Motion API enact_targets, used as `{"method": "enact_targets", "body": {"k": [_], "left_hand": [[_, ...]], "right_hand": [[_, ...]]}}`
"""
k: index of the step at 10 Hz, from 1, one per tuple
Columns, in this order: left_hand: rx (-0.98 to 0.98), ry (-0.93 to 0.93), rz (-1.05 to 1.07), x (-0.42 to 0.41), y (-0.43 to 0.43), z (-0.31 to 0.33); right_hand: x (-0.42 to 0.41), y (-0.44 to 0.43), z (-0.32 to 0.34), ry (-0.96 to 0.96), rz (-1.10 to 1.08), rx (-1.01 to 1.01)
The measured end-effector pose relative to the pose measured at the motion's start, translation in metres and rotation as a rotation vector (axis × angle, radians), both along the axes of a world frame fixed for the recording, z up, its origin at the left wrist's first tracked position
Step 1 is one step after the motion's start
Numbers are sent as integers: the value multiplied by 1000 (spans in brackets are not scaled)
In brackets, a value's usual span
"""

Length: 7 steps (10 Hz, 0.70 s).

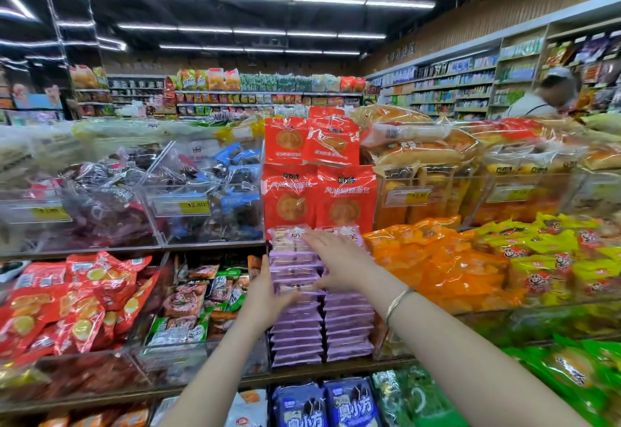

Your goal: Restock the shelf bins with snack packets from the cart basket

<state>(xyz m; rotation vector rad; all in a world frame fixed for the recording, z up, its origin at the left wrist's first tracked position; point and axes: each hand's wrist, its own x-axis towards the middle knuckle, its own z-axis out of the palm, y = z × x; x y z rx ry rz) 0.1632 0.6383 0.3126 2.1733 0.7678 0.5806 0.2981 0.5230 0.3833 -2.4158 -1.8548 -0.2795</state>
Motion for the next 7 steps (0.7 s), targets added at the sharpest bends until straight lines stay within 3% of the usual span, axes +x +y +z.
{"method": "enact_targets", "body": {"k": [4,5,7], "left_hand": [[90,-8,5,-5,2,-1],[83,0,-19,-11,1,1],[123,-130,-45,-76,-14,-9]], "right_hand": [[6,5,-2,58,-7,-6],[4,0,1,169,0,54],[-15,-63,2,590,55,444]]}}
